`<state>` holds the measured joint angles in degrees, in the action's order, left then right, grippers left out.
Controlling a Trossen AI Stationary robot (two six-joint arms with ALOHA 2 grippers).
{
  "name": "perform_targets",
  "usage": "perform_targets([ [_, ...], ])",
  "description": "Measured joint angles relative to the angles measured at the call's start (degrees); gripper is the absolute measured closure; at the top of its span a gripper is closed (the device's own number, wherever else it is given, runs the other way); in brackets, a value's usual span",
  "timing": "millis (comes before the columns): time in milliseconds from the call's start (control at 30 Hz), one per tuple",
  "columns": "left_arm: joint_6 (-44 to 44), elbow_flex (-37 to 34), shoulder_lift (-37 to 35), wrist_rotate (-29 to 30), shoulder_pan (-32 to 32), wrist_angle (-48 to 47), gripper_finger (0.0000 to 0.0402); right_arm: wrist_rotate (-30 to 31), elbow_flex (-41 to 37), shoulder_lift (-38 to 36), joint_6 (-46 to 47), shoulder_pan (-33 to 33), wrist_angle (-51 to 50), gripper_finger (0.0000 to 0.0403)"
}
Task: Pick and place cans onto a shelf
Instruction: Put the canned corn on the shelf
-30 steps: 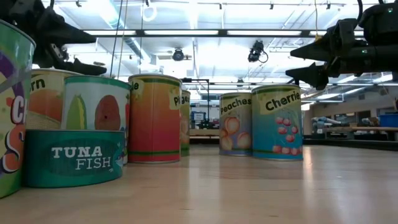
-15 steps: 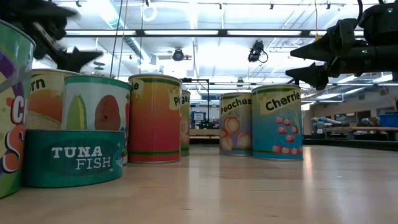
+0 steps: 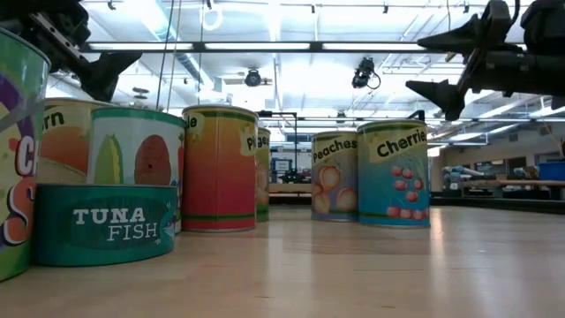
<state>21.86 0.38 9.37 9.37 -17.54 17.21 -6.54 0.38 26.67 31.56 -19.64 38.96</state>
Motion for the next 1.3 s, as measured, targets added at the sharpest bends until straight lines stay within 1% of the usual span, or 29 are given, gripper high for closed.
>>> perform_targets([
  [100, -1.4, 0.0, 0.0, 0.0, 0.0, 0.0, 0.001, 1.4, 0.0, 0.2, -0.5, 0.0, 0.0, 0.0027],
  [233, -3.0, 0.0, 0.0, -0.1, 0.0, 0.0, 0.001, 6.1, 0.0, 0.8, -1.5, 0.0, 0.0, 0.0027],
  [300, -3.1, 0.1, 0.0, -1.4, 0.1, -0.3, 0.001, 8.6, 0.0, 1.1, -1.5, 0.0, 0.0, 0.0027],
  [367, -3.1, 1.3, 0.1, -2.4, 0.1, -4.9, 0.001, 9.4, 0.0, 1.5, -1.4, 0.0, 0.0, 0.0027],
  [467, -4.6, 5.9, 2.0, -1.7, 0.1, -12.2, 0.001, 10.5, 0.0, 1.9, -1.6, 0.0, 0.0, 0.0027],
  [500, -5.4, 7.5, 3.0, -1.2, 0.1, -14.2, 0.001, 9.8, 0.0, 1.9, -1.7, 0.0, 0.0, 0.0027],
  [633, -9.1, 13.1, 9.1, -0.4, 0.0, -20.9, 0.001, 0.6, 0.9, 2.0, -4.7, 0.0, 1.0, 0.0027],
  [767, -9.7, 18.3, 15.2, -2.5, -0.4, -28.1, 0.001, -1.7, 3.6, 2.5, -7.2, 0.0, -1.1, 0.0027],
  [833, -5.8, 21.0, 18.3, -3.4, -1.5, -32.1, 0.001, -2.7, 5.1, 2.7, -9.5, 0.0, -3.5, 0.0027],
  [900, -0.7, 23.3, 21.5, -3.6, -3.4, -34.2, 0.001, -4.0, 6.5, 2.8, -11.2, 0.1, -6.0, 0.0027],
  [1067, 11.4, 28.7, 30.6, -3.8, -9.4, -38.1, 0.001, -3.8, 8.6, 4.1, -15.7, 2.4, -9.6, 0.0027],
  [1133, 15.9, 32.0, 34.2, -3.7, -11.5, -41.5, 0.001, -3.3, 9.0, 4.8, -16.9, 4.0, -9.5, 0.0027],
  [1300, 24.9, 39.5, 41.9, -3.7, -16.4, -54.8, 0.001, 0.9, 9.8, 6.9, -20.9, 8.4, -9.7, 0.0027],
])
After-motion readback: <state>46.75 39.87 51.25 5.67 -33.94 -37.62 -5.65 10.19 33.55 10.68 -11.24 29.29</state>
